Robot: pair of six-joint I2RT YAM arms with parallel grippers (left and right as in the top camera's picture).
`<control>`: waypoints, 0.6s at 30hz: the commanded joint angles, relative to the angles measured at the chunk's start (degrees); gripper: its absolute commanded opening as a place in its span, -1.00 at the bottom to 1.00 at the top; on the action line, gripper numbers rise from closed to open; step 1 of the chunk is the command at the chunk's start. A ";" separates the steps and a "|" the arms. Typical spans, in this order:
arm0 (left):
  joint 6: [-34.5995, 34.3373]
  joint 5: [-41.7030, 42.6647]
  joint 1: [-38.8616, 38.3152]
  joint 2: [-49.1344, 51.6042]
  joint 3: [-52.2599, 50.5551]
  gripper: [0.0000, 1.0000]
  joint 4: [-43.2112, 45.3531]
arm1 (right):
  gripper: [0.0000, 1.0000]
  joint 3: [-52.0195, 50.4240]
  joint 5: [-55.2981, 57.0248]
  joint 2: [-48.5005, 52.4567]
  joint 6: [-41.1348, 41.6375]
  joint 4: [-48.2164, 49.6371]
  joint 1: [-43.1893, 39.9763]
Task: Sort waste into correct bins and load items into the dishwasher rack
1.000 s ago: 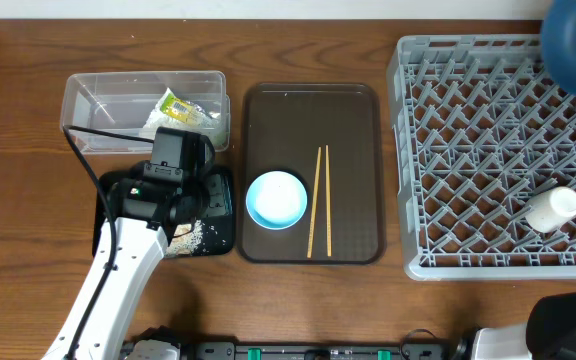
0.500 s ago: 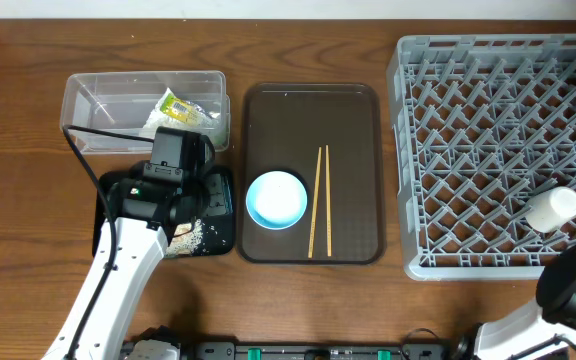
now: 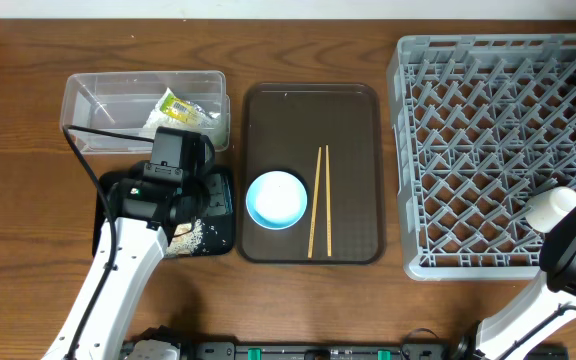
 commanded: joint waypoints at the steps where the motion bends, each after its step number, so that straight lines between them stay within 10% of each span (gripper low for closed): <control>1: 0.26 -0.70 0.28 -0.52 0.28 0.15 0.07 | -0.98 0.24 1.53 0.94 -0.70 -0.17 -0.81; 18: -0.17 -0.66 0.28 -0.52 0.28 0.15 0.87 | -0.97 0.22 0.15 0.96 4.94 -2.95 -0.52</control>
